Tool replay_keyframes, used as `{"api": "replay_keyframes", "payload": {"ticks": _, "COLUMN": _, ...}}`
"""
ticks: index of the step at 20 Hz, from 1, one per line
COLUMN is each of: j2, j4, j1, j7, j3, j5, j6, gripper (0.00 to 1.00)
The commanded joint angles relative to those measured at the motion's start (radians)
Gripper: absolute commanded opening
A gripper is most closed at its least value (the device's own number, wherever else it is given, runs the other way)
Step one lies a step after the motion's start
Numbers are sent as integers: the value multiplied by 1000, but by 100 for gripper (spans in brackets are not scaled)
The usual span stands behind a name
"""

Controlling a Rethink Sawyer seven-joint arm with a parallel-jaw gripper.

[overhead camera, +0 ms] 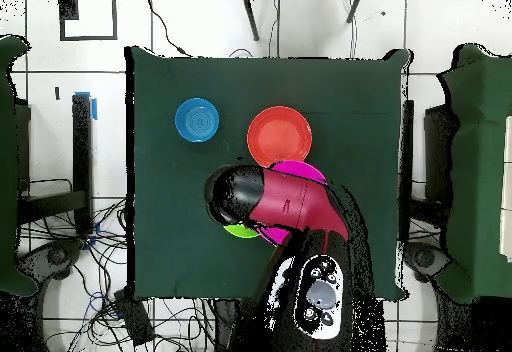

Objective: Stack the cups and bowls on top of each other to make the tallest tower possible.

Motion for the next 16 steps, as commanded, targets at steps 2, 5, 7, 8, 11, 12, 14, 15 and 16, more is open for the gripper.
{"api": "replay_keyframes", "payload": {"ticks": 2, "j2": 63, "j4": 93, "j1": -7, "j7": -48, "j3": 199, "j5": 37, "j6": -50, "gripper": 100}}
{"api": "replay_keyframes", "payload": {"ticks": 5, "j2": 57, "j4": 103, "j1": -13, "j7": -46, "j3": 219, "j5": 48, "j6": -52, "gripper": 100}}
{"api": "replay_keyframes", "payload": {"ticks": 7, "j2": 57, "j4": 116, "j1": -13, "j7": -35, "j3": 228, "j5": 56, "j6": -69, "gripper": 100}}
{"api": "replay_keyframes", "payload": {"ticks": 8, "j2": 57, "j4": 122, "j1": -11, "j7": -28, "j3": 229, "j5": 59, "j6": -72, "gripper": 100}}
{"api": "replay_keyframes", "payload": {"ticks": 11, "j2": 51, "j4": 133, "j1": 3, "j7": -4, "j3": 216, "j5": 60, "j6": -63, "gripper": 100}}
{"api": "replay_keyframes", "payload": {"ticks": 12, "j2": 47, "j4": 140, "j1": 6, "j7": 0, "j3": 214, "j5": 64, "j6": -61, "gripper": 100}}
{"api": "replay_keyframes", "payload": {"ticks": 14, "j2": 38, "j4": 159, "j1": 6, "j7": 4, "j3": 216, "j5": 72, "j6": -63, "gripper": 100}}
{"api": "replay_keyframes", "payload": {"ticks": 15, "j2": 33, "j4": 169, "j1": 3, "j7": 0, "j3": 221, "j5": 77, "j6": -64, "gripper": 100}}
{"api": "replay_keyframes", "payload": {"ticks": 16, "j2": 29, "j4": 174, "j1": 2, "j7": -3, "j3": 222, "j5": 77, "j6": -64, "gripper": 100}}
